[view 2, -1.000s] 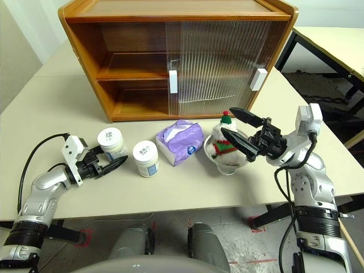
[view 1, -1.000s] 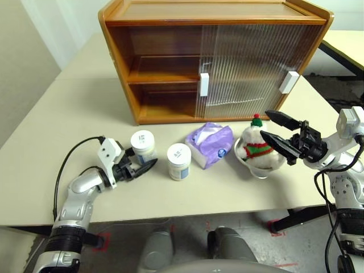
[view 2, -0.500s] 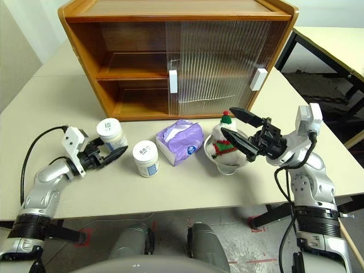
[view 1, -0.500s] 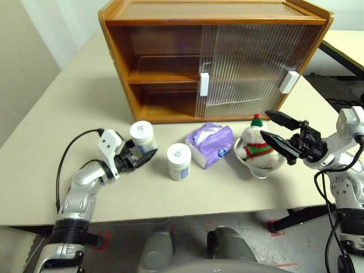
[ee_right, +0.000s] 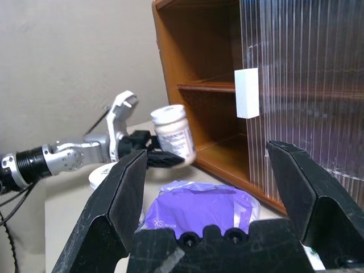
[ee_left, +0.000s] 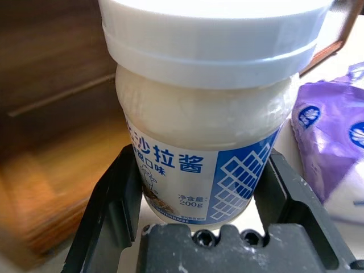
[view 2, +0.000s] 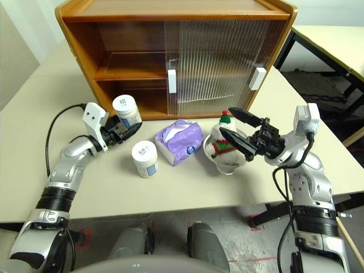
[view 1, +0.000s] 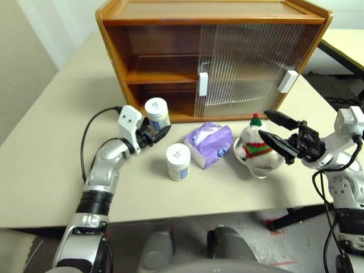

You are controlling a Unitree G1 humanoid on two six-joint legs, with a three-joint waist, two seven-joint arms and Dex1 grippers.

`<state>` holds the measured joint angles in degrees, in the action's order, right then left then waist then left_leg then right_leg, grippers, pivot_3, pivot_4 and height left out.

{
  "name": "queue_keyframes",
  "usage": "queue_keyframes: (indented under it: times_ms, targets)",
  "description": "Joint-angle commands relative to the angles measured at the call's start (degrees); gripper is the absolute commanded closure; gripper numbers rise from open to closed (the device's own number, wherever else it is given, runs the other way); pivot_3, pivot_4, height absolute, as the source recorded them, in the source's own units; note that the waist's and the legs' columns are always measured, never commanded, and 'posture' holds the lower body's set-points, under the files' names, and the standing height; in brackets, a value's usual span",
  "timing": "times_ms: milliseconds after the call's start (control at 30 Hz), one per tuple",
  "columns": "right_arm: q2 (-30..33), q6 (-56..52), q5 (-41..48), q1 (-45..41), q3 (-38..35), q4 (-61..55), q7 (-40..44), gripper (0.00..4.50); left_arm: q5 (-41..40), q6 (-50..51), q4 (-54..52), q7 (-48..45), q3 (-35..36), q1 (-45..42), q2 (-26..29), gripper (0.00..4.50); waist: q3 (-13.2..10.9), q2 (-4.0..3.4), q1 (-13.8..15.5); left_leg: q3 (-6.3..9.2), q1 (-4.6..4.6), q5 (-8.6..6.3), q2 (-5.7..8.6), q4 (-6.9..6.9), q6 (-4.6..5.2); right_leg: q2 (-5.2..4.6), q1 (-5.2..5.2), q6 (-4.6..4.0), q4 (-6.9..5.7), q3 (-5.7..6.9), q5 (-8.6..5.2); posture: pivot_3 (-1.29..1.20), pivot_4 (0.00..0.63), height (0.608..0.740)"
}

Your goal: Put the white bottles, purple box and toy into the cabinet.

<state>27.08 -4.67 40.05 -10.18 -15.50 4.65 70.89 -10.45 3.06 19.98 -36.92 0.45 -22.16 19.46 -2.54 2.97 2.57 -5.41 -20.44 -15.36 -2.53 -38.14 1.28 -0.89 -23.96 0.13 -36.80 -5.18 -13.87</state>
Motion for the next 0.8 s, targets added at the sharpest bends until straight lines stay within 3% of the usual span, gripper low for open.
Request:
queue_keyframes:
  times_ms: [33, 800]
  targets:
    - [-0.4, 0.6, -0.5, 0.3, 0.5, -1.0, -0.4, 0.0, 2.0, -1.0, 3.2, 2.7, -0.4, -3.6, -1.4, 1.41, 0.0, 0.01, 0.0, 0.01, 0.0, 0.0, 0.01, 0.0, 0.0, 0.0, 0.0, 0.0, -0.01, 0.0, 0.0, 0.13, 0.0, 0.74]
    - [0.4, 0.3, -0.3, -0.3, 0.1, -1.3, -0.7, 0.0, 7.7, -5.5, 30.2, 13.8, -0.2, -20.9, -5.6, 1.41, 0.0, 0.06, 0.0, 0.1, -0.12, 0.0, 0.43, -0.01, 0.0, -0.02, -0.03, 0.12, 0.05, -0.03, 0.05, 0.11, 0.0, 0.74]
